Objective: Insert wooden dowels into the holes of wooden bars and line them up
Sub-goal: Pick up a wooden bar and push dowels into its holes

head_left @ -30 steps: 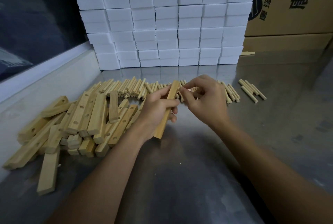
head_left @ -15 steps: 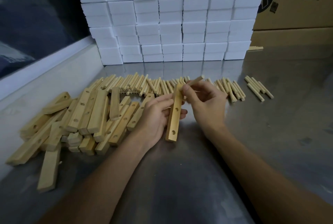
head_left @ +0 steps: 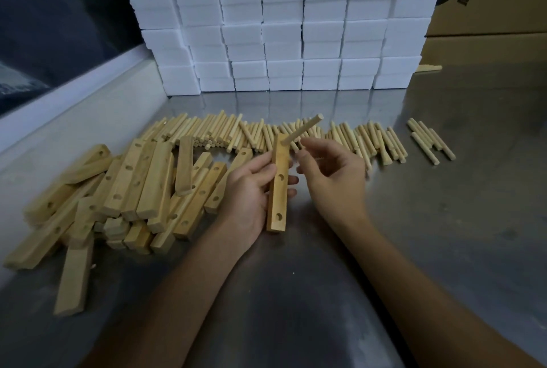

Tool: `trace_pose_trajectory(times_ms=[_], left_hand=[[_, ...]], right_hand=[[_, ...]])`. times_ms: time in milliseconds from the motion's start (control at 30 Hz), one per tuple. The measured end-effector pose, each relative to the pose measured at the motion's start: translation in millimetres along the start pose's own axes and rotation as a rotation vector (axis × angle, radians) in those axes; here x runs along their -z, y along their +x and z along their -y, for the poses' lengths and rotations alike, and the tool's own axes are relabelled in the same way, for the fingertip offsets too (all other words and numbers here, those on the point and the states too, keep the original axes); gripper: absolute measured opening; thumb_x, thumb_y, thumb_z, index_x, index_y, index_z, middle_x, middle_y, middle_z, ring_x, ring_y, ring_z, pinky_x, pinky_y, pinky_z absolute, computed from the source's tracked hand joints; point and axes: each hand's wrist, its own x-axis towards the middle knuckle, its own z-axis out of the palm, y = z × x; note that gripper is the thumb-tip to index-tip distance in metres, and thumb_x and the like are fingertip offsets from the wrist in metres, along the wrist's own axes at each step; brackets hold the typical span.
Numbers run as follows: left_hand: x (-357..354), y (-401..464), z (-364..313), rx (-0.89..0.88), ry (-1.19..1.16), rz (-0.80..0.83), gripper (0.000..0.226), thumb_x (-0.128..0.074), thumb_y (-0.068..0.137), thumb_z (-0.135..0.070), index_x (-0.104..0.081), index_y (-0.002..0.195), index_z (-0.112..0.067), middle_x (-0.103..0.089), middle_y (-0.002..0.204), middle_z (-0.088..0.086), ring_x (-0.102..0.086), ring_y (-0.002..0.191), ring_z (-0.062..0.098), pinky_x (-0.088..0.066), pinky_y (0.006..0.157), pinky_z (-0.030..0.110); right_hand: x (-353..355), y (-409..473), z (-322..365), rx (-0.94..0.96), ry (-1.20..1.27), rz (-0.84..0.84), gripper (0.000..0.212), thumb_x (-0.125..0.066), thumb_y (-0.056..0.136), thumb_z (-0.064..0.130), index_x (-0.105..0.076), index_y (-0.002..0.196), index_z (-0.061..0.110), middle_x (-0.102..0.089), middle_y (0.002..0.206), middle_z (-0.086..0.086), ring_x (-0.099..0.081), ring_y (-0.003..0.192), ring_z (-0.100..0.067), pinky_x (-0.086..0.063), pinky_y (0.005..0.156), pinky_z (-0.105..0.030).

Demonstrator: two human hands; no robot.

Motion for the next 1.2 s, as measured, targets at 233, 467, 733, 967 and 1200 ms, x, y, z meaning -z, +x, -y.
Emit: trace_pose_trajectory(times_ms=[233,467,733,967,1200], left_hand=[[-1,-3,-2,0.007,-0.056,-0.075,0.035,-0.042,0.099,0.001,-0.057,0.130,0.003,-0.071,0.104,0.017,-0.070,0.079,0.024,-0.056,0.063,0.031],[-4,-6,-7,0.023,-0.063,-0.099,0.031,-0.041,0.099,0.002,-0.060,0.124,0.004,-0.069,0.105,0.021,-0.069,0.077,0.025,-0.057,0.063,0.032],[-6,-8,-10,0.027,-0.069,-0.101,0.030,-0.041,0.102,-0.003,-0.059,0.125,0.002,-0.069,0.105,0.019,-0.068,0.073,0.026,-0.058,0.057,0.032],[-7,-6,-11,0.033,-0.070,-0.106,0.029,-0.041,0.103,-0.005,-0.060,0.124,0.001,-0.071,0.100,0.015,-0.070,0.065,0.022,-0.056,0.052,0.029],[-4,-5,-9,0.017,-0.054,-0.123,0.026,-0.041,0.104,-0.011,-0.065,0.112,-0.007,-0.075,0.092,0.008,-0.070,0.064,0.022,-0.053,0.049,0.028]], right_hand=[[22,7,-10,0.088,-0.738,-0.133,0.028,-0.063,0.090,0.022,-0.068,0.117,0.017,-0.065,0.117,-0.002,-0.055,0.112,-0.021,-0.040,0.098,-0.039],[35,13,-15,-0.104,-1.044,-0.002,0.031,-0.056,0.092,0.044,-0.065,0.115,0.025,-0.059,0.131,0.004,-0.042,0.126,-0.024,-0.023,0.102,-0.045],[40,27,-19,-0.114,-1.067,-0.072,0.019,-0.062,0.092,0.040,-0.071,0.092,0.023,-0.068,0.094,0.003,-0.050,0.107,-0.023,-0.026,0.095,-0.042],[38,36,-25,-0.087,-1.073,-0.087,0.011,-0.062,0.093,0.025,-0.073,0.093,0.022,-0.070,0.087,0.000,-0.058,0.094,-0.024,-0.029,0.096,-0.041],[41,38,-21,-0.012,-0.984,-0.217,0.013,-0.060,0.086,0.022,-0.072,0.087,0.016,-0.070,0.083,-0.002,-0.060,0.087,-0.027,-0.037,0.089,-0.040]])
